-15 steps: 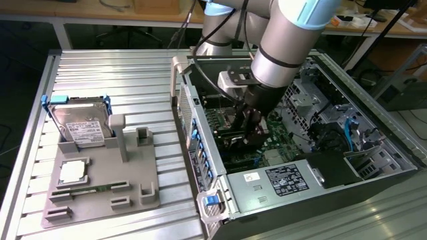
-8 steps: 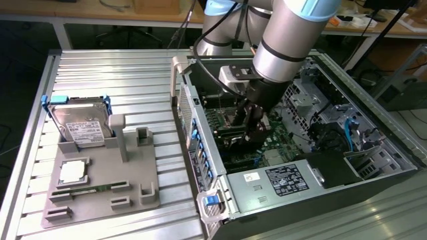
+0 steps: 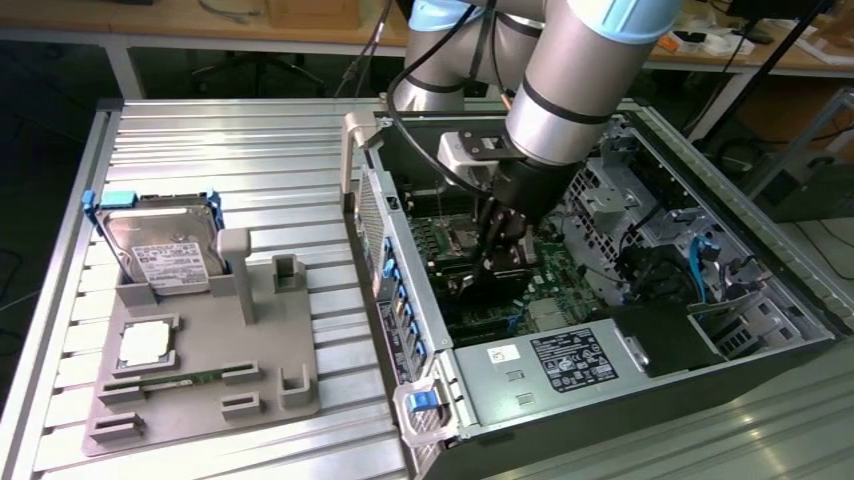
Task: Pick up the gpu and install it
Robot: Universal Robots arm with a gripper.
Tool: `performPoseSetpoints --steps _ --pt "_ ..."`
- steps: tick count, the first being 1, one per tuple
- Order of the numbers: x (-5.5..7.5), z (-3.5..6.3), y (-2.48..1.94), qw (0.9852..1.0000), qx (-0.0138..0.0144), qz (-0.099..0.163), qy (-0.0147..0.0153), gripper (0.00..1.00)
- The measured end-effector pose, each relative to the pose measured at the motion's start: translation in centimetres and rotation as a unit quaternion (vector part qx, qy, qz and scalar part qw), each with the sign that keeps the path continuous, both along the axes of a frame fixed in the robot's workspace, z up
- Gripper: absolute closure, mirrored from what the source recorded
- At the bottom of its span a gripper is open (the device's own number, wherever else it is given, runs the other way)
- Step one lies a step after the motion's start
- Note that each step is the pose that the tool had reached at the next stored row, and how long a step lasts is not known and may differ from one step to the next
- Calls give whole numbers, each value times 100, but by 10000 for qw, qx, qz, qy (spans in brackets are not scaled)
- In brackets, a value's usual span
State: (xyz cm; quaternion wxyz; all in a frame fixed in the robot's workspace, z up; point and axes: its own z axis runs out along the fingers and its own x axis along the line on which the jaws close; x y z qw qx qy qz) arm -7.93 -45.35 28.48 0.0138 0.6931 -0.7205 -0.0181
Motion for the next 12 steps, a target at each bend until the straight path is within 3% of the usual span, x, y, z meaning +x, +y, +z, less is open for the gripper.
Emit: performPoseSetpoints --steps 2,4,12 --pt "0 0 0 10000 0 0 0 86" --pt "0 0 0 10000 0 0 0 89" --pt "0 0 0 10000 0 0 0 89"
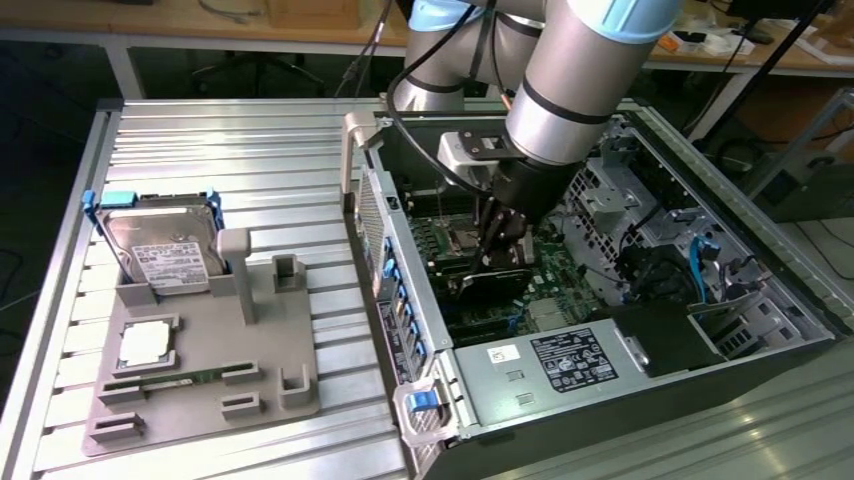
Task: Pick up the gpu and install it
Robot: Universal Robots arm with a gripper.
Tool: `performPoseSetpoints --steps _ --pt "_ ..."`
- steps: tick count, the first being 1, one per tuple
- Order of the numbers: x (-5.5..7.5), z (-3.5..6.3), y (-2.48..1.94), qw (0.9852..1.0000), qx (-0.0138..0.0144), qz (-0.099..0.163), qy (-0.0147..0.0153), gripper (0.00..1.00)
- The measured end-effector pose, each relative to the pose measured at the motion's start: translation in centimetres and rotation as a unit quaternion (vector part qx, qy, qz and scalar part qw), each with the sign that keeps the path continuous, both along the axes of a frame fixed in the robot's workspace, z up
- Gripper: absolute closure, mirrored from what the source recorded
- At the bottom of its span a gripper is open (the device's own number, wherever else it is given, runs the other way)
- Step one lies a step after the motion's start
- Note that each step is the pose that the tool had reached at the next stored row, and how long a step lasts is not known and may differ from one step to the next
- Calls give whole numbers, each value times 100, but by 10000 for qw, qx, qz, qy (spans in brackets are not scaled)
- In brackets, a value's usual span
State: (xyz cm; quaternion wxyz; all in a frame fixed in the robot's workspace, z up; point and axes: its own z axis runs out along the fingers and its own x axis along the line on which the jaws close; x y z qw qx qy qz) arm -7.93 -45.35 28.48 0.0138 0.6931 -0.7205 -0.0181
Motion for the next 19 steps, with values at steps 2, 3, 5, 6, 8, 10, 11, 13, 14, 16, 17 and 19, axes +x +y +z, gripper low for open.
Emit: performPoseSetpoints --steps 2,3,5,6,8,10,11,13,14,16,17,19 --pt "0 0 0 10000 0 0 0 89" --pt "0 0 0 10000 0 0 0 89" --pt "0 0 0 10000 0 0 0 89" --pt "0 0 0 10000 0 0 0 89" --pt "0 0 0 10000 0 0 0 89" --pt "-48 2 1 10000 -1 1 1 89" --pt "-48 1 2 10000 -1 1 1 89" --pt "-47 -17 -1 10000 9 2 12 89" --pt "-48 -34 0 10000 8 1 13 89" --pt "-50 -69 1 10000 7 1 13 89" --pt "-49 -89 2 10000 7 1 13 89" --pt "-49 -99 1 10000 7 2 14 89"
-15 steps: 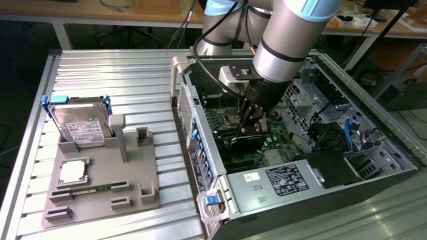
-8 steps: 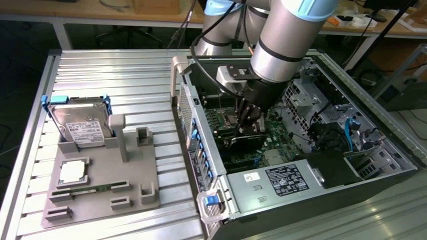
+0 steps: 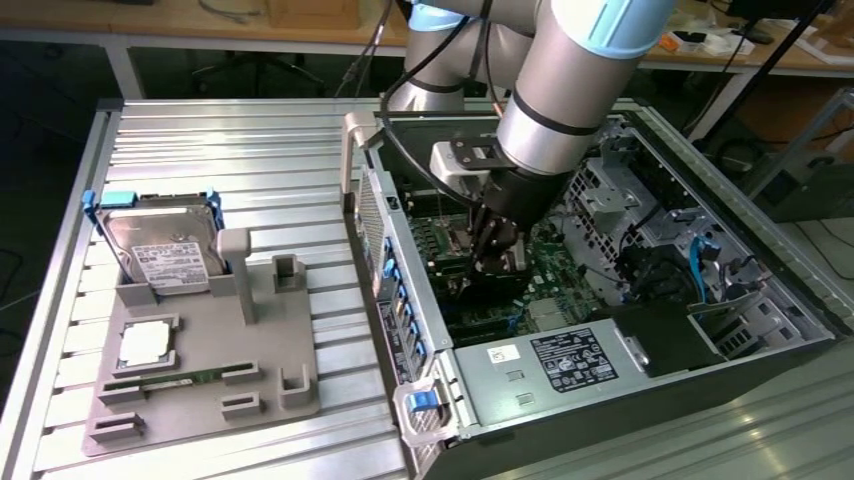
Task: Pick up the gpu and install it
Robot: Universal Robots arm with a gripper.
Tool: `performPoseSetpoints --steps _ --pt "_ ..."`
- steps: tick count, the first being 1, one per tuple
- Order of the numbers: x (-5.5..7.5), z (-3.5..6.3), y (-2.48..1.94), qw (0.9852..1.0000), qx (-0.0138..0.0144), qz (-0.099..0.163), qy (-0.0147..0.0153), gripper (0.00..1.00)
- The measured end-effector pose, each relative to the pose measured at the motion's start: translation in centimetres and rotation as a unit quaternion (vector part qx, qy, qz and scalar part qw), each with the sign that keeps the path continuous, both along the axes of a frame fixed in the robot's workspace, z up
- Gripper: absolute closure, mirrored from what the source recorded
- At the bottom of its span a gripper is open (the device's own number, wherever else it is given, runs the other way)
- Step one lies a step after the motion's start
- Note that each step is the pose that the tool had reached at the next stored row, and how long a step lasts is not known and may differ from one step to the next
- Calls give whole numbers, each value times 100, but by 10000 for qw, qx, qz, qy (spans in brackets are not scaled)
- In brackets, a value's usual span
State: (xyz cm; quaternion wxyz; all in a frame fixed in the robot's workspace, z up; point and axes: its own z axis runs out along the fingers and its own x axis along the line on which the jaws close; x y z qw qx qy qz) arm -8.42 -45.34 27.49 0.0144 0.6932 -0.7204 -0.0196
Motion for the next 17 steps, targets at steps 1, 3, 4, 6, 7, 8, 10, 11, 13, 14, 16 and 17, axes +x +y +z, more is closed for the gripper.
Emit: performPoseSetpoints --steps 1,3,4,6,7,8,10,11,13,14,16,17 --pt "0 0 0 10000 -1 0 1 89" --pt "0 -15 0 10000 0 0 1 89" --pt "0 -32 -1 10000 -4 0 3 89" --pt "0 -2 0 10000 3 0 -1 89" --pt "1 25 0 10000 3 0 -1 89" --pt "0 56 0 10000 0 0 0 89" --pt "0 112 0 10000 0 0 0 89" --pt "0 133 0 10000 1 0 0 89" --pt "-11 172 0 10000 0 0 1 89" --pt "-19 180 0 10000 1 0 0 89" --pt "-81 198 0 10000 1 0 0 89" --pt "-116 198 0 10000 0 0 0 89"
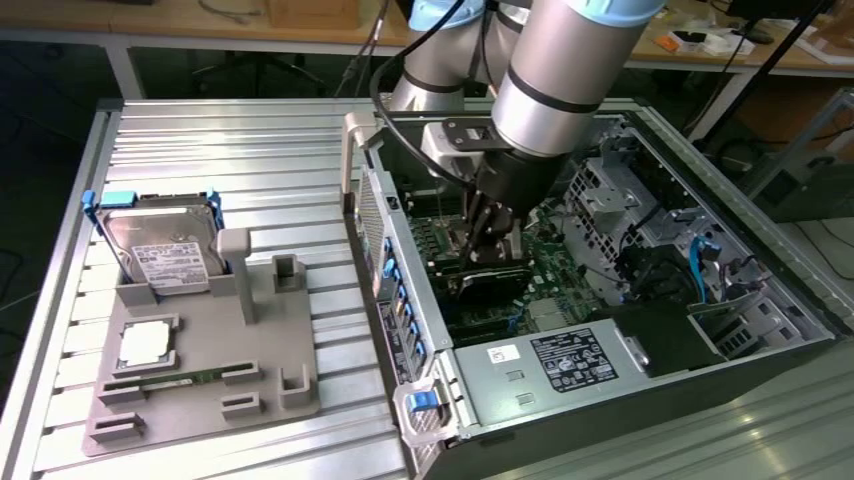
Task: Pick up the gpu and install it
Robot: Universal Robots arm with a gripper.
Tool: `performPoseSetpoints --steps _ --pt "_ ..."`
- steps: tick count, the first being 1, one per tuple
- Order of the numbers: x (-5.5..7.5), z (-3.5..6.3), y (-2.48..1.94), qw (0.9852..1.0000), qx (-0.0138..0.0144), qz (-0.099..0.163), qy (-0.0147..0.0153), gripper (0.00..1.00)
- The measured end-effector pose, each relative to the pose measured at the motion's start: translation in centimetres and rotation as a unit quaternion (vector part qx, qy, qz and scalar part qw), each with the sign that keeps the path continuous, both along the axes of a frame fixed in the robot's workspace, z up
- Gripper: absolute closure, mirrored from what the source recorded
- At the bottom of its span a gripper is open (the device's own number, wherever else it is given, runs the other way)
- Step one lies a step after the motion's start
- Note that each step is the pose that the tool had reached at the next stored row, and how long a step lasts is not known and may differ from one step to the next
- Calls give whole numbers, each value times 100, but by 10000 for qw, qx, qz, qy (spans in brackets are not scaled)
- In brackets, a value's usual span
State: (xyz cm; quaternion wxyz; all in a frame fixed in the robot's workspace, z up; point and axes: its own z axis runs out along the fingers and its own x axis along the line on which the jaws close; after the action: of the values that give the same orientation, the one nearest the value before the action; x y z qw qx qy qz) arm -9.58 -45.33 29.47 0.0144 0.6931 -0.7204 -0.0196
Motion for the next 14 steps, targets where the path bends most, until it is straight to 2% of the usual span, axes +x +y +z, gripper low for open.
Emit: performPoseSetpoints --steps 2,5,9,14 --pt "-86 0 0 10000 0 0 2 89" --pt "-104 1 -1 10000 0 0 11 89" --pt "-290 43 -1 10000 0 1 10 89" --pt "-353 56 0 10000 -1 0 11 89"
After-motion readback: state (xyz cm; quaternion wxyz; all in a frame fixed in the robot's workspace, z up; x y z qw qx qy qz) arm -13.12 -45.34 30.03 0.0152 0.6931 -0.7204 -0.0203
